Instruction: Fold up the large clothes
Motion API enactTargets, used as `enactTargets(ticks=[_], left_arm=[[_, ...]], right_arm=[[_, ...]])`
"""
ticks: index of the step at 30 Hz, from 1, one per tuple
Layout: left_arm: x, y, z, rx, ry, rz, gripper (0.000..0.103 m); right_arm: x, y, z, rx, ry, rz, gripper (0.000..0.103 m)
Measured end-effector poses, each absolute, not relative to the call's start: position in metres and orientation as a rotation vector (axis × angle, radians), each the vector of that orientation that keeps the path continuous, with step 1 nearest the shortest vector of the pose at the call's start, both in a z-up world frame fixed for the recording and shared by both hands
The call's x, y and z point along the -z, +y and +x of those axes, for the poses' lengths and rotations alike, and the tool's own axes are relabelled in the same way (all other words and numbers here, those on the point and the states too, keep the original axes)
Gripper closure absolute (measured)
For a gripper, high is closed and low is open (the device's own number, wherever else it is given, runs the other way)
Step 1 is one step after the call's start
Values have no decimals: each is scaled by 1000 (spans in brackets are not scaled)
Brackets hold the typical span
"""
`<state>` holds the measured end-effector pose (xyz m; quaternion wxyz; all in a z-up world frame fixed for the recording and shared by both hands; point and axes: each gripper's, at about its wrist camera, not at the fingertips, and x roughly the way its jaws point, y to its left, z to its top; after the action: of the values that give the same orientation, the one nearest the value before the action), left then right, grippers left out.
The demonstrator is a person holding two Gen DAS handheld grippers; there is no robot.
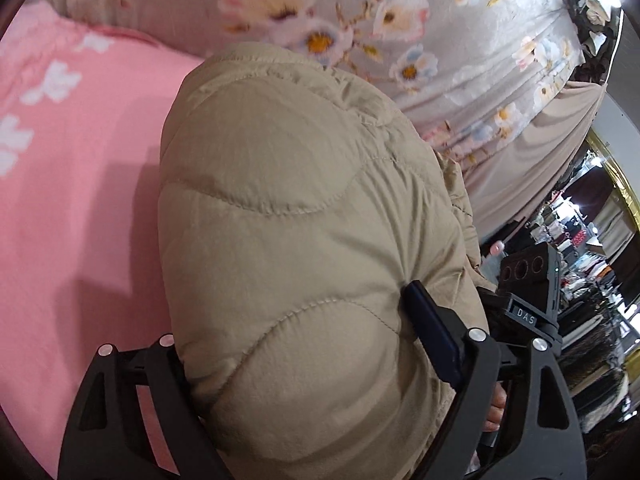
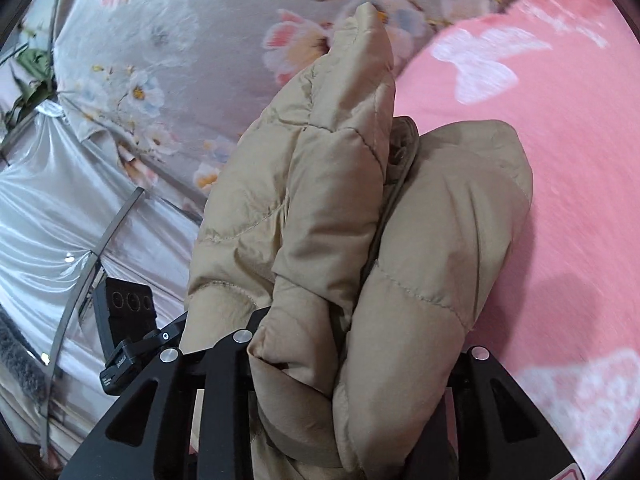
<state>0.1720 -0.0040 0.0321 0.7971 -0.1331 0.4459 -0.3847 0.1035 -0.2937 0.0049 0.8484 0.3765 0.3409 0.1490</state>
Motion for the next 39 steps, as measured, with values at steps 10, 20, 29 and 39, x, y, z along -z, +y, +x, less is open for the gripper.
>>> enactTargets(ticks=[10,20,29,39], left_arm=[[-50,61,260,754,827,-239,20],[29,106,319,706,938,-341,18],[21,130,296,554,941,-294,7],[-81,81,225,-69,627,244,5]], right_arm=[[-20,-230,205,-317,707,687,70],[39,-189,263,-261,846,600,62],[39,-214,226,-246,891,602,36],[-46,-196,149,15,764,226,84]])
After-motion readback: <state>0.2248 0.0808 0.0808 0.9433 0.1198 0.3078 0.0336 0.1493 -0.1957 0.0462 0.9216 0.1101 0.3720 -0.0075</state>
